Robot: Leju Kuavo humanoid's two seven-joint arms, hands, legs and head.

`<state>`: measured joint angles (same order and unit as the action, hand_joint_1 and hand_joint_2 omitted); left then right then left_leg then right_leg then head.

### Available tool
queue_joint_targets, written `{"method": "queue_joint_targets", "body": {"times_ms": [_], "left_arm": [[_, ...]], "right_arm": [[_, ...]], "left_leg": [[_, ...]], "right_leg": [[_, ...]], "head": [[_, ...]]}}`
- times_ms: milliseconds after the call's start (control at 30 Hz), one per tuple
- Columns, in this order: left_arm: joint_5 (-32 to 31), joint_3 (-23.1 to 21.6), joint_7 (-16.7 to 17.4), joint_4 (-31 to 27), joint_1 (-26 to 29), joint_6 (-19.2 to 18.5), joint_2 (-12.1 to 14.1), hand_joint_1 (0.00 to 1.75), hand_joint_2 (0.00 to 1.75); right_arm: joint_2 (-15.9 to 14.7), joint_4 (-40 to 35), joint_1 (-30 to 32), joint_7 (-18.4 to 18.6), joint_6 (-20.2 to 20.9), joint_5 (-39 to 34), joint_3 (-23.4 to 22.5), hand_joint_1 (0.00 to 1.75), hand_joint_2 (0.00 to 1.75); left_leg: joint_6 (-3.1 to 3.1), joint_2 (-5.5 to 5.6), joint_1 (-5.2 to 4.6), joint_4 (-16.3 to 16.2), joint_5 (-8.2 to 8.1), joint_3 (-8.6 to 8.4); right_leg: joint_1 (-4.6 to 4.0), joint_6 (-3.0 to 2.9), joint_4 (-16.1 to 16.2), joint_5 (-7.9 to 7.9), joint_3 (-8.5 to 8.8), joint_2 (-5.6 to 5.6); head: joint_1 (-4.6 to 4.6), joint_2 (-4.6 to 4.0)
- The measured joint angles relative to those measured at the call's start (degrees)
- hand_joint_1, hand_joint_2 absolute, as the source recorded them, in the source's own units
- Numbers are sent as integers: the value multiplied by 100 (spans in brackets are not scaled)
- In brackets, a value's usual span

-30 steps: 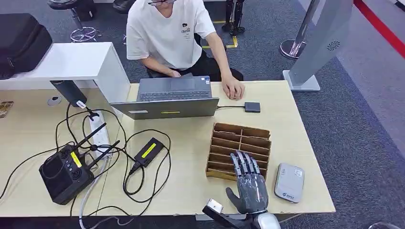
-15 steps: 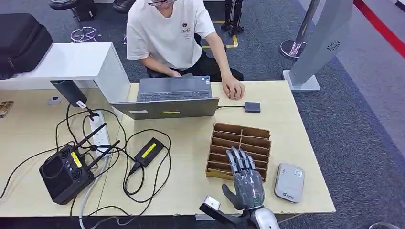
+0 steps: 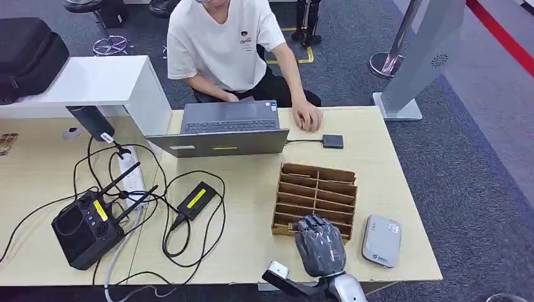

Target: Pass the card to the sensor for recognition and then transmit it.

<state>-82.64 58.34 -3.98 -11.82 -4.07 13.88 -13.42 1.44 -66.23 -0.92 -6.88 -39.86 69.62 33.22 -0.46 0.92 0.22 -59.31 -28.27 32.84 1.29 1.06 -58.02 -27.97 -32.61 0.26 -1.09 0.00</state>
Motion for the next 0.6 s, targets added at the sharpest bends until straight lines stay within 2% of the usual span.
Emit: {"method": "queue_joint_targets", "body": {"times_ms": [600], "left_arm": [[48, 0, -48, 0, 0, 94, -2, 0, 175]], "right_arm": [[7, 20, 4, -57, -40, -197, -42, 175, 175]], "left_leg": [[0, 0, 0, 0, 0, -1]], "right_leg": [[0, 0, 0, 0, 0, 0]], "head": [[0, 0]]}}
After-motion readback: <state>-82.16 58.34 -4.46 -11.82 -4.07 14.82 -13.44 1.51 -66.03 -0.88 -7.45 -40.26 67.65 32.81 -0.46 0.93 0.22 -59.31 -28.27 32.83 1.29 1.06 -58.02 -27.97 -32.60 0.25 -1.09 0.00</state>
